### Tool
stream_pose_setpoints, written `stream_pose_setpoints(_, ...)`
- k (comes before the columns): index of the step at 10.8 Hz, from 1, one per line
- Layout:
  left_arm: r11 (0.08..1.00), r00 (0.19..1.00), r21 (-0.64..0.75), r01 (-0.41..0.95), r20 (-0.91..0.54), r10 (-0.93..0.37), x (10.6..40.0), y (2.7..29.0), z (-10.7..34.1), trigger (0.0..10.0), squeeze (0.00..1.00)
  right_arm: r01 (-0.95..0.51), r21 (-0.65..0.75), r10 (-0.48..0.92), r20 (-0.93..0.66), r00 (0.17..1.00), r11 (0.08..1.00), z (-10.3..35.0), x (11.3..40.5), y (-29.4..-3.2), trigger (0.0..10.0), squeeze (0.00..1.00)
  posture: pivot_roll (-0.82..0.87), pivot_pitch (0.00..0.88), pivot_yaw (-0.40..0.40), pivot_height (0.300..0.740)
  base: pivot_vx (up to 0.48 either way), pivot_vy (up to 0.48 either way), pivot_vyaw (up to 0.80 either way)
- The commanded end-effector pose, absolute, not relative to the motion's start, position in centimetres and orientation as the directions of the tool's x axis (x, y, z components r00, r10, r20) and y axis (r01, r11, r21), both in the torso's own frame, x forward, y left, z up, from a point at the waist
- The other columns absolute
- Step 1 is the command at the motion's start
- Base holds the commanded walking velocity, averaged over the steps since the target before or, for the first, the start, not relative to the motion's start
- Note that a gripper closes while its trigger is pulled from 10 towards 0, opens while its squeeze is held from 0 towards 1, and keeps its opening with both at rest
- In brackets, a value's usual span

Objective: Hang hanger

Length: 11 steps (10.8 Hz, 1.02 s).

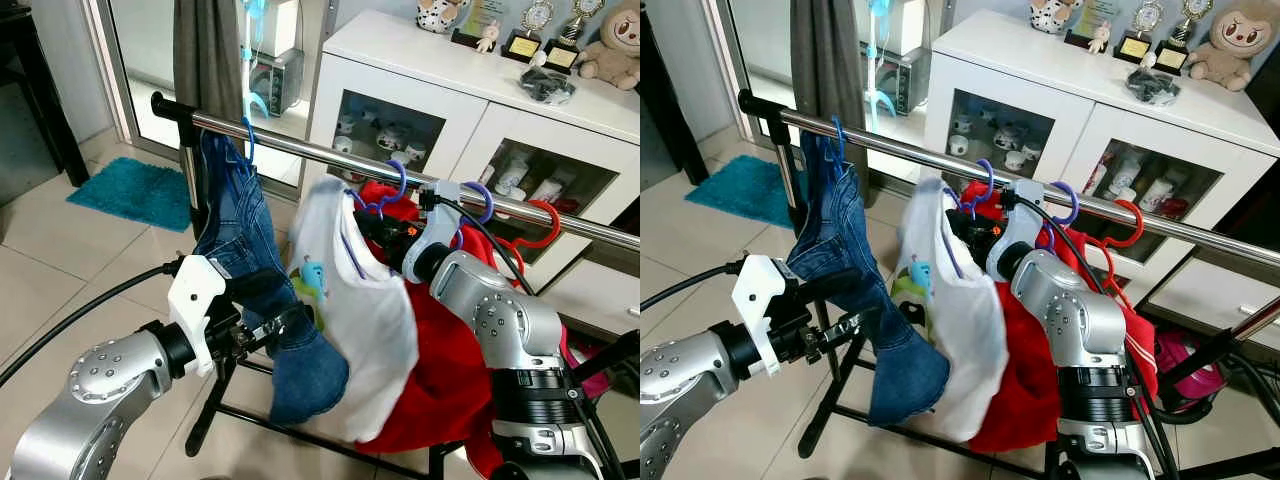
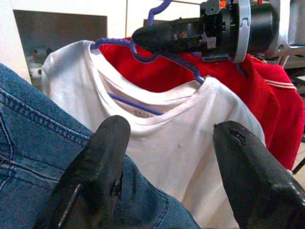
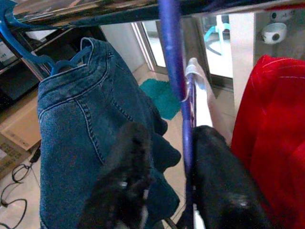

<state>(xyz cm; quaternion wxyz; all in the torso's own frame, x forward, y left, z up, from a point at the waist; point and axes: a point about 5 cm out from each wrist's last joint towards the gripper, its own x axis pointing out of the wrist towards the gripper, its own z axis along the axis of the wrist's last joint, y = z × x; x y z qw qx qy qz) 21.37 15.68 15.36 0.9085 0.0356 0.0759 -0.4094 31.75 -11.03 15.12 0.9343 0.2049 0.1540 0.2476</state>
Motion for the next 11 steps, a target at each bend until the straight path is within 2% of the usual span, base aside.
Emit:
stream_pose_setpoints(1,0.656,0.648,0.009,0.755,-0.167,-0.743,21.4,15.4,15.2,10.0,0.13,-0.395,0.465,0.526,-0.192,0.829,0.792,15.1,31.9,-11.4,0.0,0.00,0.05,0.000,-0.166,0.740,0.000,0.000,0.00)
stream_pose_setpoints(4,0.665,0.657,0.014,0.747,-0.170,-0.735,21.5,15.4,15.1,10.0,0.13,-0.408,0.450,0.534,-0.197,0.822,0.794,15.1,31.8,-11.2,0.0,0.00,0.05,0.000,-0.167,0.740,0.000,0.000,0.00)
stream_pose_setpoints(6,0.701,0.694,0.030,0.713,-0.175,-0.698,21.8,15.5,15.0,10.0,0.12,-0.419,0.421,0.532,-0.198,0.823,0.804,15.3,31.8,-11.1,0.0,0.00,0.05,0.000,-0.167,0.740,0.000,0.000,0.00)
stream_pose_setpoints(8,0.762,0.760,0.066,0.645,-0.167,-0.629,22.5,15.8,14.9,10.0,0.09,-0.427,0.325,0.501,-0.191,0.844,0.844,15.5,31.9,-11.1,0.0,0.00,0.04,0.000,-0.167,0.740,0.000,0.000,0.00)
stream_pose_setpoints(9,0.764,0.763,0.068,0.642,-0.162,-0.626,22.6,15.7,15.0,10.0,0.04,-0.428,0.297,0.490,-0.174,0.854,0.853,15.8,32.0,-11.1,0.0,0.00,0.04,0.000,-0.166,0.740,0.000,0.000,0.00)
stream_pose_setpoints(11,0.788,0.788,0.070,0.612,-0.142,-0.599,22.7,15.8,15.1,10.0,0.02,-0.432,0.305,0.478,-0.095,0.873,0.849,17.0,32.0,-11.2,0.0,0.00,0.04,0.000,-0.166,0.740,0.000,0.000,0.00)
